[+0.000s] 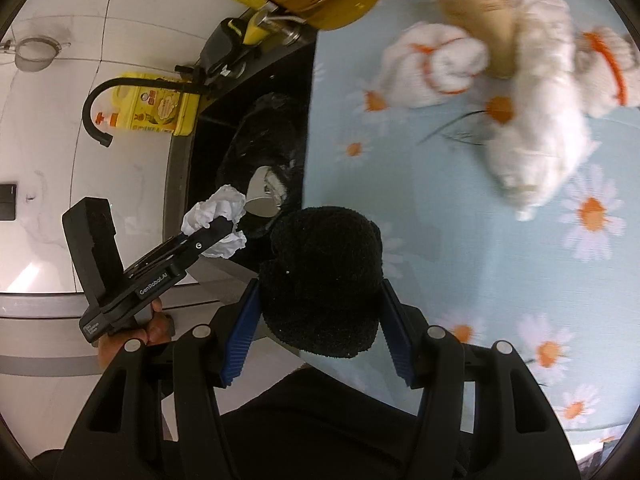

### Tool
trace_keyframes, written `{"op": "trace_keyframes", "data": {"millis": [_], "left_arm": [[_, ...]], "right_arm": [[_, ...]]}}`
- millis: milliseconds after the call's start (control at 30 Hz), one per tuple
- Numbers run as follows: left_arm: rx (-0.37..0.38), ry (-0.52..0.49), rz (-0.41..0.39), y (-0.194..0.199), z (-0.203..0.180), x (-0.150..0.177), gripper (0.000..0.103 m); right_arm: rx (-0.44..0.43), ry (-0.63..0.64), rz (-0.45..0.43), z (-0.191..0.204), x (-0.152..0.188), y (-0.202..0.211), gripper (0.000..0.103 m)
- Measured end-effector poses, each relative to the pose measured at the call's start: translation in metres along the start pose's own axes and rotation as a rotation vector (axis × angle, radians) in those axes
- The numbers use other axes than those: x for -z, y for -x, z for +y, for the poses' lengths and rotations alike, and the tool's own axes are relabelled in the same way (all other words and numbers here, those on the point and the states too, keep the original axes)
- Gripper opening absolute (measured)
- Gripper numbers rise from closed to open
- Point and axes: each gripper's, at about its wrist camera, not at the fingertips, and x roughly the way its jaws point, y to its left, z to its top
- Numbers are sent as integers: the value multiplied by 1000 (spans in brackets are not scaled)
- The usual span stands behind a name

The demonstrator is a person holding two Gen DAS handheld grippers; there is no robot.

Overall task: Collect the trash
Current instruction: 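Carry the white tissue and black ball over the trash bag in the sink, then open both tools to drop the tissue and black ball into the bag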

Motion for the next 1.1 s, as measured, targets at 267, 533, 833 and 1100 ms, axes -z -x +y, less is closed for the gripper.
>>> {"op": "trace_keyframes", "data": {"millis": [267,533,833,1100], "left_arm": [[6,25,-27,18,58,-2,34],[3,43,-45,32,112,-5,34],[0,59,-39,38,154,-6,35],[22,80,-50,38,175,-14,35]], "right_arm": [[27,26,4,40,-10,-42,58],[41,43,-1,75,-19,-87,58],[55,99,-6,126,-35,-113,58],[76,134,-14,154,-57,-130,58]]}}
